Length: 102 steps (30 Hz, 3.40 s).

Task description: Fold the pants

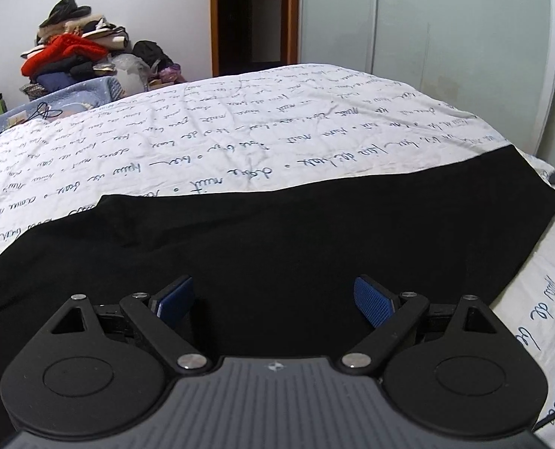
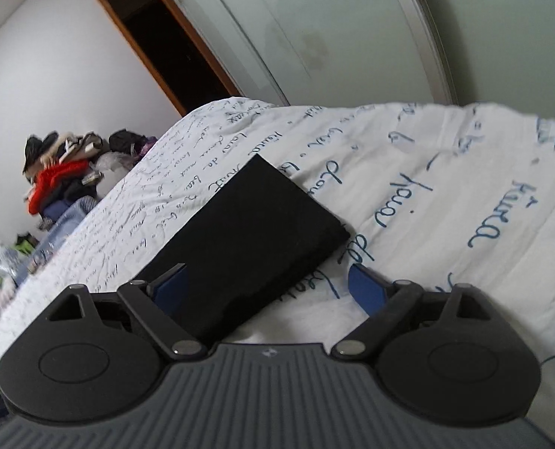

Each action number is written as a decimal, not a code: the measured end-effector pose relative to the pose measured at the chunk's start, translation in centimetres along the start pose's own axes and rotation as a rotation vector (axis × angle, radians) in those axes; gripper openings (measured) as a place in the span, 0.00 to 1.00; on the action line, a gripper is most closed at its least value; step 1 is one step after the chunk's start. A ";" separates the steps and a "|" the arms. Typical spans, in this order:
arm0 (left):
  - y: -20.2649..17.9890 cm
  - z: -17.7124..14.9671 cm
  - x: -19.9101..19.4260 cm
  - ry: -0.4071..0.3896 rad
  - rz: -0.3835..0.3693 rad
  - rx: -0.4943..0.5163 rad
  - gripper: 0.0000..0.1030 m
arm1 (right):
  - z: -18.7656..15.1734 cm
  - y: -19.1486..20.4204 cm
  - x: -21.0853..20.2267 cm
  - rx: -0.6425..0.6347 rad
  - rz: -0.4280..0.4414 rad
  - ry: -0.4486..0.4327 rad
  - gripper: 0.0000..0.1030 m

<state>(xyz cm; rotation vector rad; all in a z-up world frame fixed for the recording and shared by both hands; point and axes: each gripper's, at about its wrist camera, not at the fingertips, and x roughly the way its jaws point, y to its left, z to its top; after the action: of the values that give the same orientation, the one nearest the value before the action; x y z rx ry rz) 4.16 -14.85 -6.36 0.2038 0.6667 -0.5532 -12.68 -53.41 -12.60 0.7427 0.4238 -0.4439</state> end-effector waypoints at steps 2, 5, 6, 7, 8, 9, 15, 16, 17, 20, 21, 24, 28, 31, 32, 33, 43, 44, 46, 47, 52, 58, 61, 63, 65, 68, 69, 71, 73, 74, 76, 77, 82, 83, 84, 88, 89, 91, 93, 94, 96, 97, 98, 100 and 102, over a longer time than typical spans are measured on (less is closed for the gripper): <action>-0.4 0.2 0.1 0.004 -0.002 0.013 0.90 | 0.4 -0.4 0.4 0.058 0.023 -0.005 0.81; -1.0 0.7 0.1 0.007 -0.031 0.016 0.90 | 1.0 -0.8 1.5 0.139 0.036 0.001 0.49; -1.2 0.9 0.1 0.006 -0.048 0.014 0.90 | 1.1 -0.9 2.0 0.153 0.025 0.006 0.29; -1.4 1.2 0.1 0.004 -0.065 0.012 0.90 | 1.1 -1.1 2.5 0.165 0.017 0.009 0.21; -1.6 1.6 0.1 0.003 -0.084 0.009 0.90 | 1.1 -1.2 2.8 0.177 0.015 0.012 0.13; -1.8 2.0 0.3 0.004 -0.105 0.002 0.90 | 0.9 -1.3 3.0 0.184 0.016 0.009 0.11; -3.1 6.1 3.0 0.113 -0.331 -0.226 0.90 | 0.2 2.5 2.6 -0.108 -0.040 -0.061 0.09; -3.5 6.8 3.6 0.142 -0.380 -0.274 0.90 | 0.0 3.7 2.4 -0.197 -0.051 -0.075 0.09; -4.0 7.4 4.3 0.163 -0.429 -0.317 0.90 | -0.4 5.0 2.3 -0.289 -0.062 -0.089 0.09; -6.3 9.1 6.4 0.214 -0.546 -0.387 0.90 | -1.6 7.9 2.2 -0.493 -0.083 -0.112 0.09; -7.2 9.6 7.0 0.228 -0.578 -0.397 0.90 | -2.0 8.6 2.1 -0.539 -0.085 -0.117 0.09; -9.9 10.5 8.7 0.257 -0.633 -0.400 0.90 | -3.2 10.1 2.0 -0.641 -0.075 -0.131 0.09; -11.9 10.9 10.8 0.309 -0.665 -0.441 0.90 | -4.6 11.8 1.5 -0.738 -0.032 -0.128 0.09; -12.3 10.8 12.3 0.333 -0.684 -0.506 0.90 | -5.9 13.0 0.7 -0.828 0.003 -0.134 0.09; -12.2 10.7 12.6 0.337 -0.687 -0.523 0.90 | -6.3 13.4 0.6 -0.855 0.017 -0.134 0.09; -12.2 10.6 12.9 0.340 -0.687 -0.542 0.90 | -6.6 13.7 0.4 -0.877 0.031 -0.131 0.09; -12.6 10.1 14.4 0.361 -0.745 -0.582 0.35 | -9.4 15.3 -0.1 -1.055 0.056 -0.116 0.09; -12.5 10.0 14.4 0.361 -0.737 -0.581 0.29 | -9.6 15.5 0.0 -1.064 0.048 -0.118 0.11; -12.4 9.7 14.6 0.360 -0.744 -0.590 0.22 | -9.7 15.7 0.0 -1.072 0.042 -0.113 0.13; -12.4 9.7 14.6 0.360 -0.742 -0.588 0.16 | -9.7 15.7 0.1 -1.073 0.042 -0.109 0.16; -12.6 9.8 13.8 0.310 -0.714 -0.519 0.14 | -10.0 16.1 0.6 -1.067 0.013 -0.091 0.11; -11.6 10.0 12.1 0.208 -0.656 -0.458 0.13 | -10.4 17.4 -0.1 -1.106 0.015 -0.121 0.06; -9.9 9.4 11.0 0.181 -0.629 -0.477 0.13 | -10.7 18.0 -0.7 -1.123 0.038 -0.126 0.06; -8.8 8.9 10.3 0.163 -0.606 -0.484 0.13 | -11.1 18.4 -1.1 -1.137 0.060 -0.127 0.06; -7.7 8.4 9.8 0.153 -0.590 -0.492 0.13 | -11.5 19.1 -1.4 -1.148 0.089 -0.125 0.06; -6.7 8.1 9.9 0.169 -0.599 -0.507 0.13 | -12.1 19.9 -1.7 -1.160 0.131 -0.114 0.06; -6.5 8.0 10.1 0.185 -0.628 -0.513 0.13 | -12.4 20.0 -1.6 -1.166 0.136 -0.110 0.06; -6.2 7.6 10.7 0.220 -0.665 -0.568 0.13 | -12.7 20.2 -1.5 -1.174 0.137 -0.102 0.06; -6.3 7.1 11.4 0.268 -0.682 -0.613 0.20 | -12.6 20.1 -1.3 -1.174 0.132 -0.100 0.06; -6.4 7.0 12.0 0.302 -0.686 -0.633 0.36 | -12.5 20.0 -1.4 -1.172 0.126 -0.101 0.06; -6.5 6.6 12.9 0.338 -0.703 -0.692 0.74 | -12.2 20.0 -1.5 -1.161 0.121 -0.107 0.06; -6.6 6.4 12.9 0.322 -0.733 -0.720 0.80 | -12.2 20.1 -1.7 -1.153 0.123 -0.110 0.06; -7.8 7.3 13.1 0.260 -0.739 -0.653 0.55 | -11.9 19.7 -2.0 -1.113 0.139 -0.111 0.06; -8.1 7.4 13.4 0.273 -0.743 -0.643 0.25 | -11.9 19.7 -2.0 -1.109 0.143 -0.109 0.06; -8.2 7.4 13.6 0.294 -0.736 -0.638 0.12 | -12.0 19.7 -2.2 -1.107 0.147 -0.108 0.06; -8.1 6.8 13.6 0.284 -0.729 -0.641 0.06 | -13.0 19.5 -2.7 -1.107 0.140 -0.108 0.06; -8.0 6.8 13.4 0.275 -0.726 -0.636 0.06 | -12.8 19.6 -2.6 -1.105 0.141 -0.108 0.06; -7.8 7.0 12.8 0.248 -0.713 -0.615 0.06 | -12.2 20.0 -1.9 -1.104 0.148 -0.106 0.06; -7.4 7.4 11.8 0.216 -0.693 -0.585 0.06 | -12.2 20.2 -1.9 -1.110 0.156 -0.112 0.06; -7.1 7.6 11.3 0.200 -0.682 -0.570 0.06 | -12.2 20.5 -2.0 -1.113 0.164 -0.116 0.06; -6.4 7.8 10.1 0.169 -0.655 -0.534 0.06 | -12.3 21.0 -2.1 -1.117 0.183 -0.124 0.06; -6.0 8.0 9.6 0.156 -0.638 -0.518 0.06 | -12.3 21.3 -2.2 -1.119 0.195 -0.127 0.06; -5.6 8.0 9.0 0.145 -0.621 -0.501 0.06 | -12.3 21.6 -2.2 -1.119 0.210 -0.129 0.06; -4.7 8.0 8.1 0.138 -0.577 -0.460 0.06 | -12.4 22.3 -2.2 -1.112 0.250 -0.120 0.06; -3.6 7.9 7.3 0.140 -0.537 -0.425 0.06 | -12.8 23.1 -2.2 -1.116 0.291 -0.108 0.06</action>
<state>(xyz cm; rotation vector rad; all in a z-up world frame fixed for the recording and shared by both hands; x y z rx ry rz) 11.10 -23.70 -4.95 -0.3504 0.9663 -0.8978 -5.05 -28.57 -7.34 -0.3056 0.3815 0.0657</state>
